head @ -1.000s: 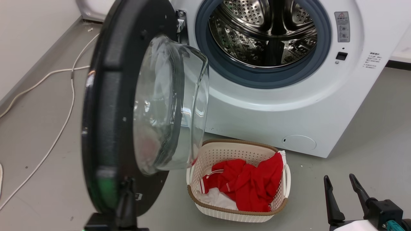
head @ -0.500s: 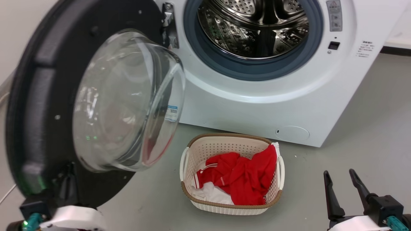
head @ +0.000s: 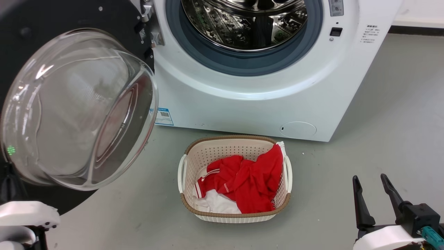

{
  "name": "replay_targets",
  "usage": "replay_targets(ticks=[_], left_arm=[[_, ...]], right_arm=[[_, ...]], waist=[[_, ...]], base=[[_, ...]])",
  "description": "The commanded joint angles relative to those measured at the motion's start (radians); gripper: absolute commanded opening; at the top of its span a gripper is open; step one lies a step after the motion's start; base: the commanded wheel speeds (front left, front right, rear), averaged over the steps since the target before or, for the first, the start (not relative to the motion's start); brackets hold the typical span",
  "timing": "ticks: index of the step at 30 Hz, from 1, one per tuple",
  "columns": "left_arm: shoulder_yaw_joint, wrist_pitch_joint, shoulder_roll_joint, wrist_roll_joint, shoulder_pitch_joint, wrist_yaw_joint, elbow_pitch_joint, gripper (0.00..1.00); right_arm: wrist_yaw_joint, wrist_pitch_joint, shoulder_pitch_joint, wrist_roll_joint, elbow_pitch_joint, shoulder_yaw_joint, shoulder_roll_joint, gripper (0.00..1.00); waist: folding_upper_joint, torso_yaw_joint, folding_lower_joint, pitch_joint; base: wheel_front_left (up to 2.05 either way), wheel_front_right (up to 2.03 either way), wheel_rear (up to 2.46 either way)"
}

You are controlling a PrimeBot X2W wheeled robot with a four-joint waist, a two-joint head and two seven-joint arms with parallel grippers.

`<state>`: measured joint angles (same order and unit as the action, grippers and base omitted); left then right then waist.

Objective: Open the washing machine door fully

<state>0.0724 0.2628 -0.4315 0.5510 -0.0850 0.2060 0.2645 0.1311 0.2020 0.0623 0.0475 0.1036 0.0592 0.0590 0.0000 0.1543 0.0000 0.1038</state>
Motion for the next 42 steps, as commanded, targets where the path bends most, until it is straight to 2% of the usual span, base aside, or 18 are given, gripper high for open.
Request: replay_targets(ticks=[1,6,11,13,14,18,26,33,34,36,37,38,39,42], left_arm=[[0.027,0.002,-0.001,-0.007,-0.017,0.000,0.012,0.00],[0.109,0.002,0.003,-0.023,-0.029,-0.022,0.045,0.00],[0.154,0.002,0.035,-0.061,0.003,-0.048,0.042,0.00],[0.164,0.002,0.058,-0.085,0.023,-0.048,0.022,0.00],[0.167,0.002,0.093,-0.109,0.045,-0.044,-0.006,0.00],[0.173,0.003,0.162,-0.156,0.113,-0.038,-0.076,0.00],[0.095,0.003,0.280,-0.252,0.246,-0.055,-0.212,0.00],[-0.019,0.003,0.308,-0.314,0.251,-0.086,-0.244,0.00],[-0.034,0.000,0.307,-0.322,0.240,-0.092,-0.238,0.03],[-0.059,-0.003,0.307,-0.331,0.218,-0.103,-0.221,0.31],[-0.070,-0.006,0.307,-0.337,0.209,-0.108,-0.210,0.49],[-0.083,-0.009,0.303,-0.343,0.197,-0.112,-0.198,0.84],[-0.092,-0.009,0.297,-0.351,0.182,-0.117,-0.185,1.00],[-0.124,-0.018,0.293,-0.374,0.147,-0.125,-0.144,1.00]], right_arm=[[-0.001,0.007,-0.012,0.002,0.002,0.003,0.001,1.00],[-0.001,0.009,-0.021,0.004,0.008,0.002,0.003,1.00],[-0.001,0.011,-0.020,0.004,0.017,0.004,0.001,1.00],[-0.001,0.013,-0.017,0.006,0.023,0.003,0.000,1.00],[-0.001,0.016,-0.015,0.010,0.030,0.003,-0.002,1.00],[-0.001,0.018,-0.005,0.014,0.042,-0.002,-0.005,1.00],[-0.001,0.016,0.015,0.021,0.051,-0.010,-0.008,1.00],[-0.001,0.013,0.021,0.026,0.049,-0.008,-0.009,1.00],[-0.001,0.012,0.019,0.027,0.049,-0.011,-0.009,1.00],[-0.001,0.013,0.015,0.027,0.047,-0.013,-0.009,1.00],[-0.001,0.013,0.013,0.026,0.046,-0.014,-0.009,1.00],[-0.001,0.014,0.011,0.027,0.045,-0.013,-0.009,1.00],[-0.001,0.015,0.009,0.024,0.043,-0.013,-0.009,1.00],[-0.001,0.015,0.008,0.017,0.040,-0.015,-0.009,1.00]], waist=[[0.0000,-0.008,0.0000,0.007],[0.0000,-0.020,0.0000,0.011],[0.0000,-0.024,0.0000,0.005],[0.0000,-0.026,0.0000,-0.006],[0.0000,-0.026,0.0000,-0.015],[0.0000,-0.026,0.0000,-0.041],[0.0000,-0.032,0.0000,-0.087],[0.0000,-0.055,0.0000,-0.107],[0.0000,-0.061,0.0000,-0.108],[0.0000,-0.072,0.0000,-0.111],[0.0000,-0.077,0.0000,-0.112],[0.0000,-0.082,0.0000,-0.113],[0.0000,-0.088,0.0000,-0.114],[0.0000,-0.105,0.0000,-0.120]], base=[[0.00,0.00,0.00],[0.00,0.00,0.00],[0.00,0.00,0.00],[0.00,0.00,0.00],[0.00,0.00,0.00],[0.00,0.00,0.00],[0.00,0.00,0.00],[0.00,0.00,0.00],[0.00,0.00,0.00],[0.00,0.00,0.00],[0.00,0.00,0.00],[0.00,0.00,0.00],[0.00,0.00,0.00],[0.00,0.00,0.00]])
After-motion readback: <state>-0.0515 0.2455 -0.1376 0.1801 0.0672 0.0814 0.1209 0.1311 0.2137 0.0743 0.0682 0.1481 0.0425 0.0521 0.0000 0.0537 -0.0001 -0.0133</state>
